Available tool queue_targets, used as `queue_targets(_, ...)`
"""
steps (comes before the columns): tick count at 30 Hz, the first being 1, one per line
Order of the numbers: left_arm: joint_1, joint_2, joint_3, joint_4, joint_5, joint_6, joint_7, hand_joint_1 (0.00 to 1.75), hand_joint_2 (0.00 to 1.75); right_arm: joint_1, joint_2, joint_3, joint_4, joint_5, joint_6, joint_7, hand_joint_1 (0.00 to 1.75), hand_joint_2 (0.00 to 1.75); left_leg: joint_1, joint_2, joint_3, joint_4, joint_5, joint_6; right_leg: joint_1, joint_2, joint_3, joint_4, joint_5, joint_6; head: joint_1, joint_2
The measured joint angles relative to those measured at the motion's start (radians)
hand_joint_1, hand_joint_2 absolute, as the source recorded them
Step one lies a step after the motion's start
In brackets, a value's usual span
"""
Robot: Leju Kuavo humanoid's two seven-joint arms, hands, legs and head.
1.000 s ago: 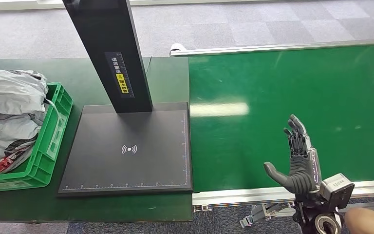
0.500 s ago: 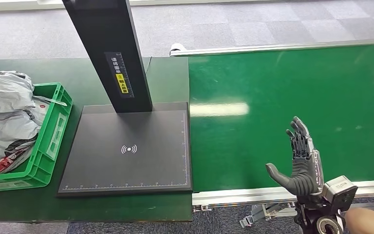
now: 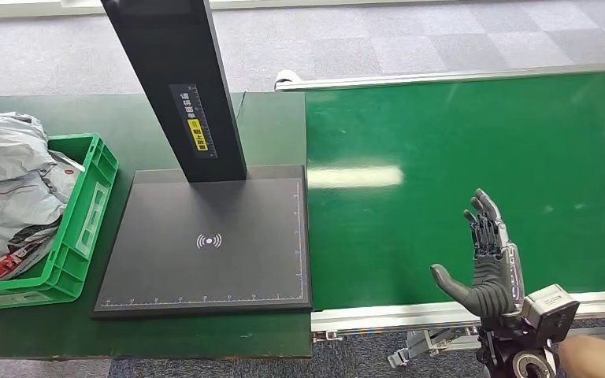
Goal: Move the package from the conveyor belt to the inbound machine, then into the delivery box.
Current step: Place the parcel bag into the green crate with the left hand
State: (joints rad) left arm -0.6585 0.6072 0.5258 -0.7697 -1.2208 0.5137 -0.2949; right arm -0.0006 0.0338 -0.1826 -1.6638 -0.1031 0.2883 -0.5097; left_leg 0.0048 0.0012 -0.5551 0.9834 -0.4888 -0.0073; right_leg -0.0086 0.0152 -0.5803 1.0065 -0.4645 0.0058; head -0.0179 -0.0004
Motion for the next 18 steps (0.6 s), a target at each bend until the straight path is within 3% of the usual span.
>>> queue_targets(7,0.0,-0.025,-0.001,-0.018,0.046,-0.064,-0.022,0.0,1.75,0.002,0.01,-0.01,-0.009,0.006,0.0,0.012,0.0,1.75,0.0,0.0,0.0,0.0,0.0,0.0,0.0,0.0,0.0,0.0,0.0,0.0,0.0,0.0)
queue_targets(18,-0.027,-0.038,-0.046,-0.033,0.137,-0.239,-0.035,0.0,1.75,-0.007,0.011,-0.036,-0.011,-0.005,-0.003,0.03,0.0,1.75,0.0,0.0,0.0,0.0,0.0,0.0,0.0,0.0,0.0,0.0,0.0,0.0,0.0,0.0)
